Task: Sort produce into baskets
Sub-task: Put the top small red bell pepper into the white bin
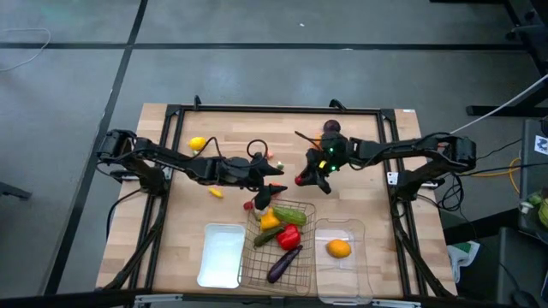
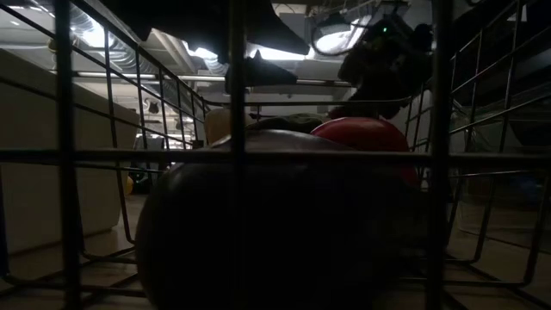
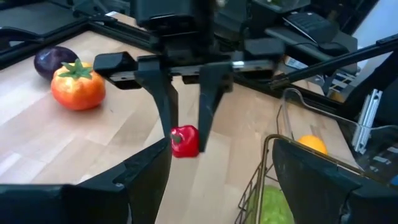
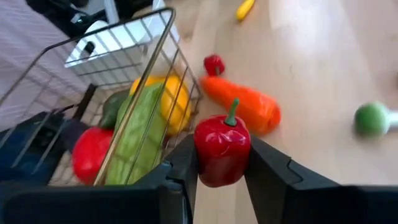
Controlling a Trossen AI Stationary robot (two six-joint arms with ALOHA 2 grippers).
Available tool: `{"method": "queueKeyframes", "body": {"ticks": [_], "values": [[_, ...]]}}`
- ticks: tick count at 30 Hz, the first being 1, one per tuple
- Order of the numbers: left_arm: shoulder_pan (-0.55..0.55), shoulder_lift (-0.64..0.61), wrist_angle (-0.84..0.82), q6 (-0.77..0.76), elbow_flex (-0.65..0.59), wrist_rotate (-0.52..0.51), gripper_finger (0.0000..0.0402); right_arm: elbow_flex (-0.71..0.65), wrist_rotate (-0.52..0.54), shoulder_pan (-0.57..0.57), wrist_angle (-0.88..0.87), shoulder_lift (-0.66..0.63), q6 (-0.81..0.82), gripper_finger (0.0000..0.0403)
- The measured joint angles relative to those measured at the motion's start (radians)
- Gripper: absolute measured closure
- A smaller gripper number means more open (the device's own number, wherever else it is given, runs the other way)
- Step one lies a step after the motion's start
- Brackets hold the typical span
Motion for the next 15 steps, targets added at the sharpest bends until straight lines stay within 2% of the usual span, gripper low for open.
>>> {"method": "queueKeyframes", "body": {"ticks": [15], "values": [[0.006,0.000,-0.008,0.072,0.000,0.000,0.0128,0.000,0.280,0.180,0.238,0.000,-0.060,0.0295]]}}
